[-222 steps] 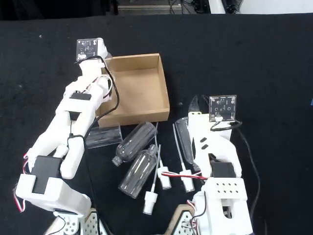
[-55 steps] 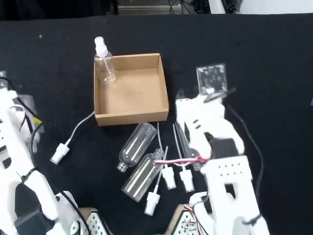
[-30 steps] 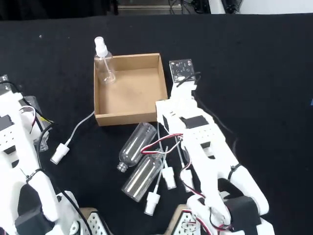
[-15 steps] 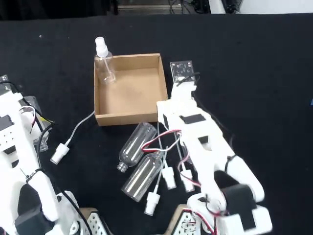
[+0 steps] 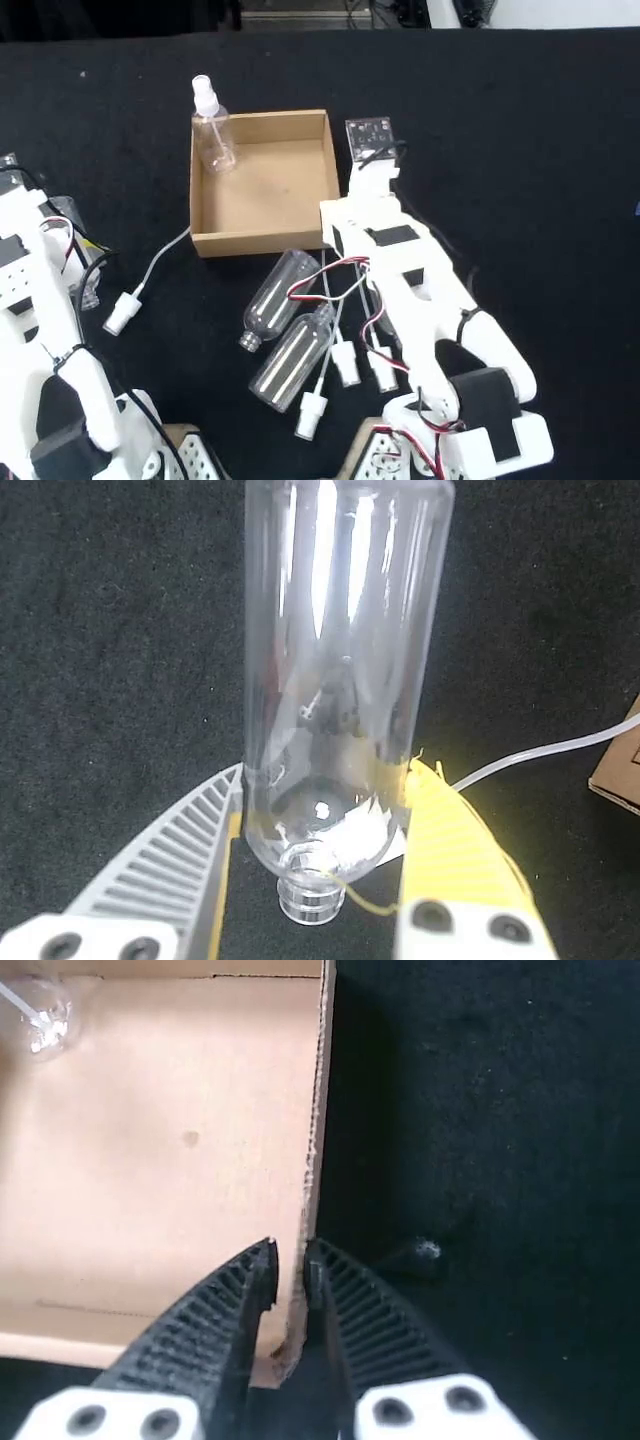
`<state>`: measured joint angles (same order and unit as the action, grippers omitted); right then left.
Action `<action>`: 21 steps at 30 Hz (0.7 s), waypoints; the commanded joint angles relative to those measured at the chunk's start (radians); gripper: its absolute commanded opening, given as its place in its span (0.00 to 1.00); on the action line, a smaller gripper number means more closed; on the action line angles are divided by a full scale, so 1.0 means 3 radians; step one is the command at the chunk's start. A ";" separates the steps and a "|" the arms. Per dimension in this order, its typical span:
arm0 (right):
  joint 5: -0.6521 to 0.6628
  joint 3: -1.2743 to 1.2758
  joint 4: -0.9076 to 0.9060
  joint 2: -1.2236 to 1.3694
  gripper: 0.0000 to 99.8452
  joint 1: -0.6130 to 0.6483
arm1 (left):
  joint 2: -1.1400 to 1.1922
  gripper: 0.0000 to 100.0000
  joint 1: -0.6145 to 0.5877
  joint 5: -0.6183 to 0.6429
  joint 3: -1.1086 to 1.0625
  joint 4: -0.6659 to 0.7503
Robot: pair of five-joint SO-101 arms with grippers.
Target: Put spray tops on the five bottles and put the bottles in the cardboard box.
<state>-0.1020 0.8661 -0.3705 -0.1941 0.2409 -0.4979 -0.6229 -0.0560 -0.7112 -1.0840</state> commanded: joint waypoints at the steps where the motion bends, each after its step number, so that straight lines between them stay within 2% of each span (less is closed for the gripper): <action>1: 0.0128 -0.0130 0.0102 -0.0013 0.01 -0.0020 | -0.0061 0.14 0.0038 0.0020 0.0038 0.0026; 21: 0.0266 -0.0054 -0.0097 -0.0258 0.01 -0.0118 | -0.0061 0.14 0.0038 0.0015 0.0038 0.0026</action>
<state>-0.0315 0.8661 -0.3828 -0.1941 0.2394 -0.4979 -0.6229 -0.0560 -0.7112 -1.0840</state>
